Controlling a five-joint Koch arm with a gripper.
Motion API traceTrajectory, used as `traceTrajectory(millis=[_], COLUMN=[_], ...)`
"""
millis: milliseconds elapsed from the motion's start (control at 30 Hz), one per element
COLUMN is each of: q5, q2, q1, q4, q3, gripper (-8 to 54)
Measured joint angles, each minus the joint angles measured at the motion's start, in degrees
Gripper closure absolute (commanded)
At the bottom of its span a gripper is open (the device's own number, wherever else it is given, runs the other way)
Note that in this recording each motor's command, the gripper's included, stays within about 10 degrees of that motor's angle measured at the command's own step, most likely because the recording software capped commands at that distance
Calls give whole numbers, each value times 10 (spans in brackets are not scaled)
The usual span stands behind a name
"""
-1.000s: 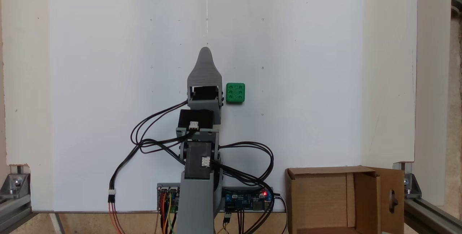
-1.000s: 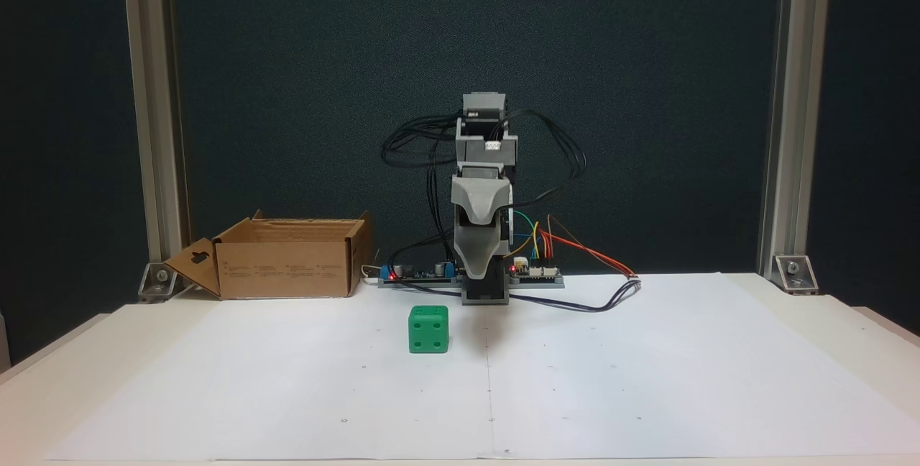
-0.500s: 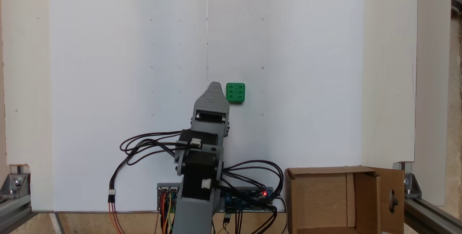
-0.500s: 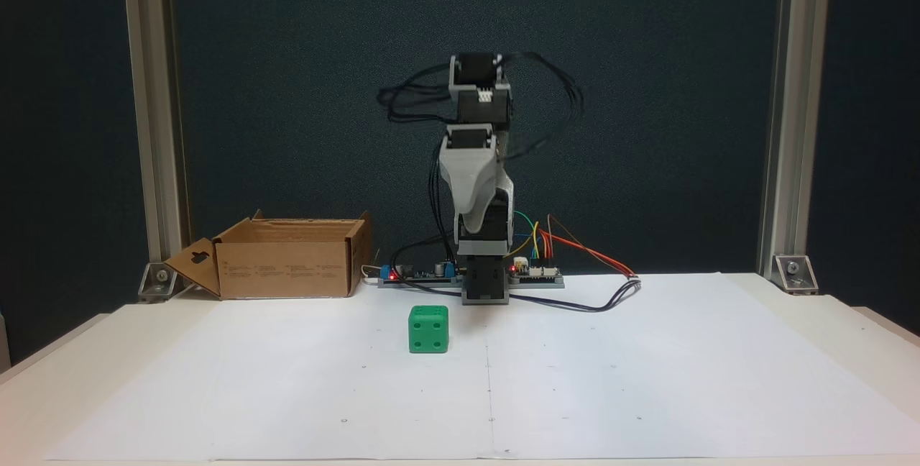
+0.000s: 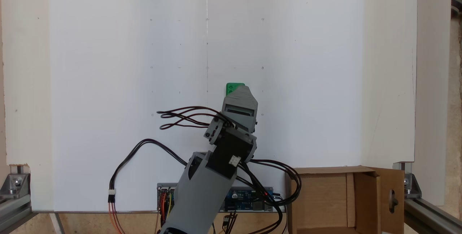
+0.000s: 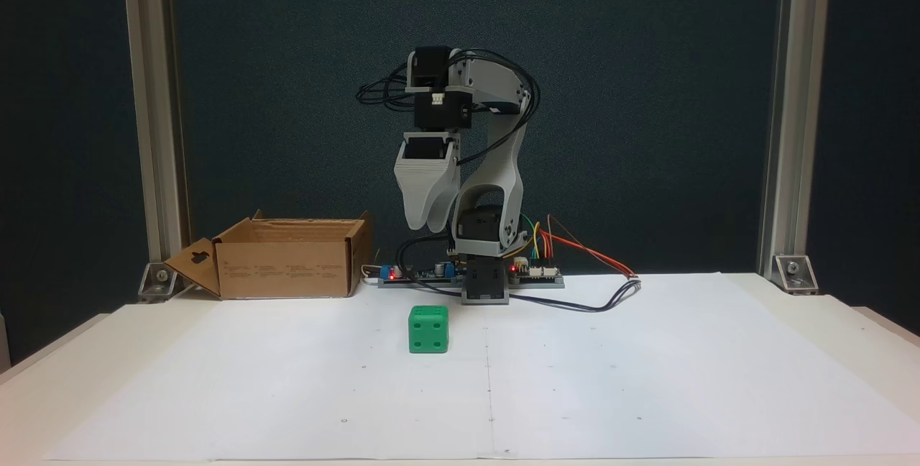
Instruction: Grasp a green dice and put it in the bin.
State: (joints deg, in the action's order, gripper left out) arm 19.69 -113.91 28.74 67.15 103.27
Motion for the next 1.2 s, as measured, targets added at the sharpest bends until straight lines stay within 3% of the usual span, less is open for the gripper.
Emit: traceTrajectory(millis=[233, 567, 967, 1200], q5=[61, 61, 61, 62], q2=[4, 37, 157, 160], q1=[39, -1, -14, -10], q4=[0, -3, -91, -97], q3=[0, -1, 0, -1], gripper=[-17, -18, -18, -17])
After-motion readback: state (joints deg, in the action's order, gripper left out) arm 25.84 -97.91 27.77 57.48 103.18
